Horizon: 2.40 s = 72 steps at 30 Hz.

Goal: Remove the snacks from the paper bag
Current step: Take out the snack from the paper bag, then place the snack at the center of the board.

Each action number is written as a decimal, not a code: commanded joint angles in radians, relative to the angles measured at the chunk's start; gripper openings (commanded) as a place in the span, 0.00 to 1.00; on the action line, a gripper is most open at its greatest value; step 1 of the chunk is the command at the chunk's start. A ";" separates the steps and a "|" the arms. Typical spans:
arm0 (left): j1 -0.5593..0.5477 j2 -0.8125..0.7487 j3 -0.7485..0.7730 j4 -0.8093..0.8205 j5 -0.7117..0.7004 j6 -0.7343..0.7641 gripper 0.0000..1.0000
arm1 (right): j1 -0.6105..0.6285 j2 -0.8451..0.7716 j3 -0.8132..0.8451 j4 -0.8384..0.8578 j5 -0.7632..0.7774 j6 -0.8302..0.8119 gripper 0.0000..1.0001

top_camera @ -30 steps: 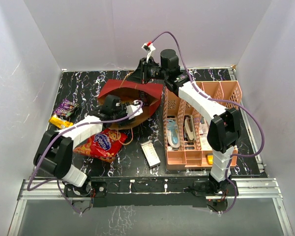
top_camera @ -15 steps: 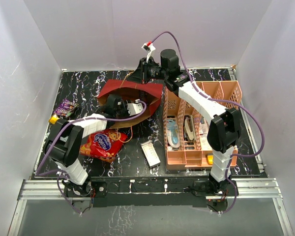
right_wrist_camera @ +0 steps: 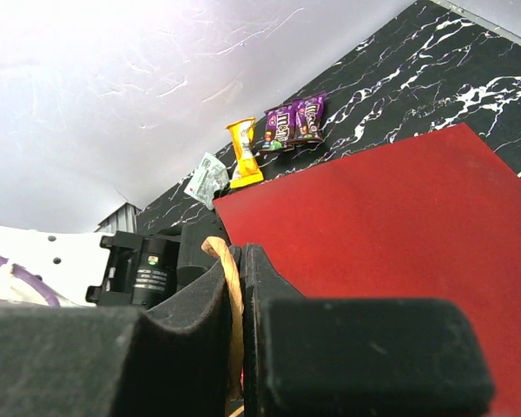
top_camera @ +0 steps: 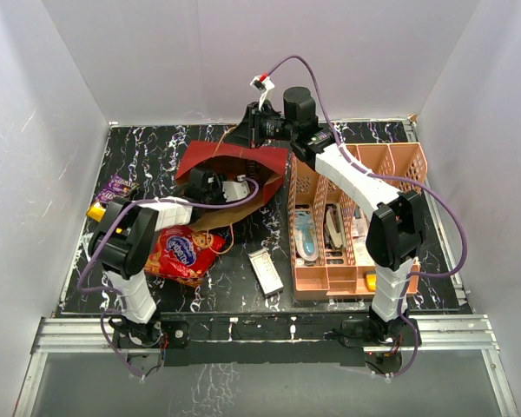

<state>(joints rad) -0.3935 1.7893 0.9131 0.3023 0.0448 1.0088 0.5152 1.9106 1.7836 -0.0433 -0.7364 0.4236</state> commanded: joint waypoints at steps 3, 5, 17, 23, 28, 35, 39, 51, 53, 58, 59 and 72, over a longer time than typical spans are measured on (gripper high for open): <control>0.013 0.093 0.075 0.106 -0.058 0.068 0.46 | -0.004 -0.044 0.032 0.044 -0.010 -0.001 0.08; 0.017 0.103 0.078 0.139 -0.059 0.080 0.39 | -0.004 -0.046 0.034 0.040 -0.007 -0.004 0.08; 0.014 0.036 0.089 0.135 -0.049 0.041 0.01 | -0.006 -0.045 0.042 0.040 -0.004 -0.009 0.08; -0.008 -0.123 0.033 -0.019 -0.002 -0.111 0.00 | -0.006 -0.045 0.033 0.043 0.006 -0.010 0.08; -0.035 -0.275 0.000 -0.143 0.091 -0.262 0.00 | -0.008 -0.044 0.027 0.055 0.009 -0.001 0.08; -0.057 -0.408 -0.008 -0.293 0.106 -0.368 0.00 | -0.011 -0.055 0.015 0.062 0.008 0.002 0.08; -0.065 -0.532 -0.021 -0.381 0.215 -0.433 0.00 | -0.016 -0.066 0.003 0.063 0.015 -0.003 0.08; -0.071 -0.938 0.072 -0.488 0.430 -0.726 0.00 | -0.020 -0.064 -0.009 0.074 -0.001 0.009 0.08; -0.071 -0.981 0.107 -0.392 0.483 -0.809 0.00 | -0.022 -0.070 -0.015 0.074 0.002 0.009 0.08; -0.071 -0.993 0.159 -0.169 0.378 -0.978 0.00 | -0.022 -0.078 -0.028 0.079 0.004 0.009 0.08; -0.071 -0.973 0.183 -0.159 0.319 -0.976 0.00 | -0.022 -0.079 -0.029 0.077 0.005 0.009 0.08; 0.045 -0.299 0.483 0.229 -1.367 -0.427 0.00 | -0.023 -0.080 -0.035 0.082 -0.003 0.023 0.08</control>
<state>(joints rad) -0.4206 1.3220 1.4422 0.2619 -0.7044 0.3153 0.4965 1.8969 1.7515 -0.0257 -0.7326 0.4358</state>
